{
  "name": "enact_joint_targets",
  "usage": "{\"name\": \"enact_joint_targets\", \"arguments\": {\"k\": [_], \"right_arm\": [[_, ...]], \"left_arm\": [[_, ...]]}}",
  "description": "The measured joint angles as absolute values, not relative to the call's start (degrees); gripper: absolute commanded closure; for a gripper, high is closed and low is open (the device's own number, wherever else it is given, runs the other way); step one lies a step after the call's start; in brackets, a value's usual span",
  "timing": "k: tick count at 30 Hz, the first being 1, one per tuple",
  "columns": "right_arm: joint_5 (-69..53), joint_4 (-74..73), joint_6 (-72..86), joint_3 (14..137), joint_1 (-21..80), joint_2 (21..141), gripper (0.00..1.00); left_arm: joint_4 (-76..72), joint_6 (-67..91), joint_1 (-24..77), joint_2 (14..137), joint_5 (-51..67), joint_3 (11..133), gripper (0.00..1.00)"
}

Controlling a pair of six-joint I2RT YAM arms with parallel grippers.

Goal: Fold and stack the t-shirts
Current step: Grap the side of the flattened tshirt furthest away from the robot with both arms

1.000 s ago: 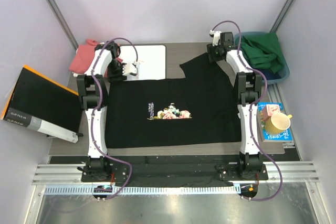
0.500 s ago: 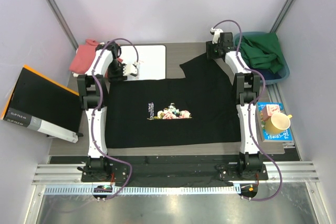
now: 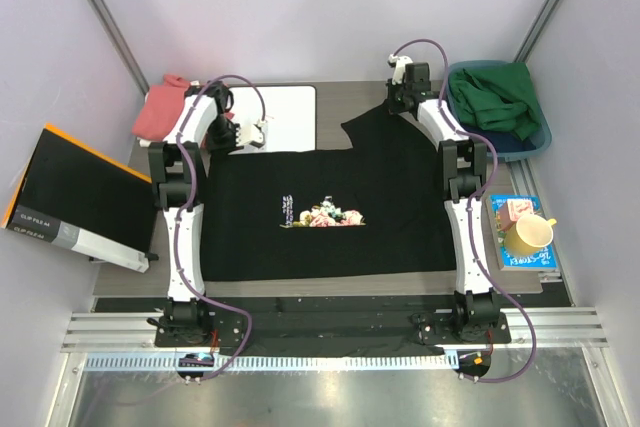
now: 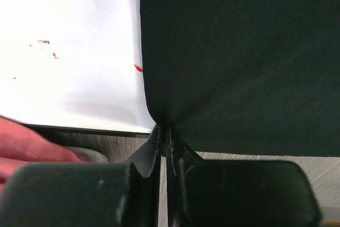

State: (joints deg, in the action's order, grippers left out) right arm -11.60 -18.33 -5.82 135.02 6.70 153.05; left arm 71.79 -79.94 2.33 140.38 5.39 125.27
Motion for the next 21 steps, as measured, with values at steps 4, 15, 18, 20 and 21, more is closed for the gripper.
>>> {"name": "enact_joint_targets", "arguments": {"k": [4, 15, 18, 20, 21], "right_arm": [[-10.8, -17.6, -5.7, 134.6, 6.7, 153.0, 0.99], [-8.8, -18.3, -10.3, 131.2, 6.6, 150.2, 0.99], [-8.7, -19.2, -11.9, 127.6, 6.5, 147.2, 0.99], [-8.7, -19.5, -12.7, 125.3, 6.5, 145.0, 0.99], [-8.7, -19.7, -13.1, 124.0, 6.4, 143.6, 0.99]], "left_arm": [[71.1, -79.4, 2.5, 140.0, 5.0, 124.6, 1.0], [64.2, -76.3, 2.6, 135.9, 4.5, 117.4, 1.0], [61.6, -75.3, 2.6, 134.6, 4.6, 115.3, 1.0], [59.9, -74.9, 2.6, 133.8, 5.0, 114.1, 1.0], [58.8, -74.8, 2.6, 133.3, 5.4, 113.3, 1.0]]}}
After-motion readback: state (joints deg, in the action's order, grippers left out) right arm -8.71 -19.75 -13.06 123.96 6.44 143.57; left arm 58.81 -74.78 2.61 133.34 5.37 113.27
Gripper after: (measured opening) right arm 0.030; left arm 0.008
